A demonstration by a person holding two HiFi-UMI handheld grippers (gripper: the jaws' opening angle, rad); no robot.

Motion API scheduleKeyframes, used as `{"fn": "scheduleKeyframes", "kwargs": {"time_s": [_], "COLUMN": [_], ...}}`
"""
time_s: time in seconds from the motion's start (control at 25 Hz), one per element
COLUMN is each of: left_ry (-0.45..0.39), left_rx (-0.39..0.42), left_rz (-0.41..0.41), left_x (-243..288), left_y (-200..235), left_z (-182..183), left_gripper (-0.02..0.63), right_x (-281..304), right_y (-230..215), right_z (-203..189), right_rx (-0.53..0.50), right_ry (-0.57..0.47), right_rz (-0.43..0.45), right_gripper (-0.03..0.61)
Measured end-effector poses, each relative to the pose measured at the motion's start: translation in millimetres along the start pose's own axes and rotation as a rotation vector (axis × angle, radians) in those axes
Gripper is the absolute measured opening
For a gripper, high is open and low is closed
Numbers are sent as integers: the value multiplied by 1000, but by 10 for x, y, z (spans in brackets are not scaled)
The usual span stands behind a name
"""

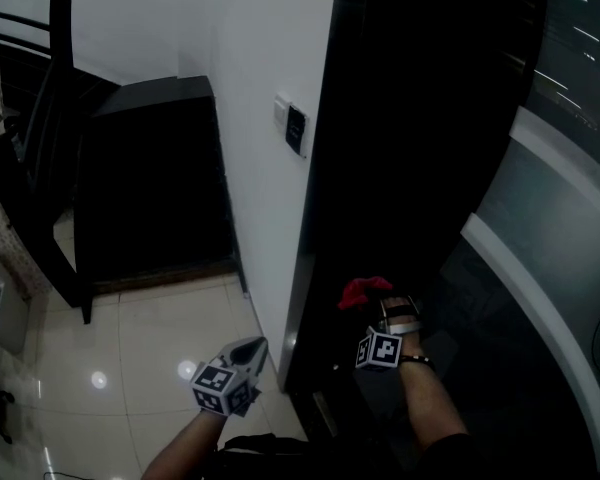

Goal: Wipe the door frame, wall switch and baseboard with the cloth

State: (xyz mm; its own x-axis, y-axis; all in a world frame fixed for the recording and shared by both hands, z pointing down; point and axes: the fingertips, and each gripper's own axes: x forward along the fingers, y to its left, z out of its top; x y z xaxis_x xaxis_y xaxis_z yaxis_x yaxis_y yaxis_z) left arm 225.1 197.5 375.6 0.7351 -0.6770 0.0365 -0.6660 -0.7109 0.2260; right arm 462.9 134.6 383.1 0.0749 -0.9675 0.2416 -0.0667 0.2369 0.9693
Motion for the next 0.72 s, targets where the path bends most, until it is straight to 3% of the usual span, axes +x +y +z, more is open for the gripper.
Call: {"fn": "scheduleKeyframes", "kwargs": {"time_s": [0.2, 0.72], "left_ry": [8, 31], "left_rx": [-3, -14], "left_rz": [10, 37], "left_x": [-6, -97], "left_y": [38, 143], "left_z": [-27, -98], "left_gripper": [3, 3], "right_x": [39, 176], "right_y": [81, 685], "right_z": [-21, -120], "right_rx": [16, 29], "right_ry": [5, 59], "right_rz": [4, 141], "right_gripper": [64, 64]}}
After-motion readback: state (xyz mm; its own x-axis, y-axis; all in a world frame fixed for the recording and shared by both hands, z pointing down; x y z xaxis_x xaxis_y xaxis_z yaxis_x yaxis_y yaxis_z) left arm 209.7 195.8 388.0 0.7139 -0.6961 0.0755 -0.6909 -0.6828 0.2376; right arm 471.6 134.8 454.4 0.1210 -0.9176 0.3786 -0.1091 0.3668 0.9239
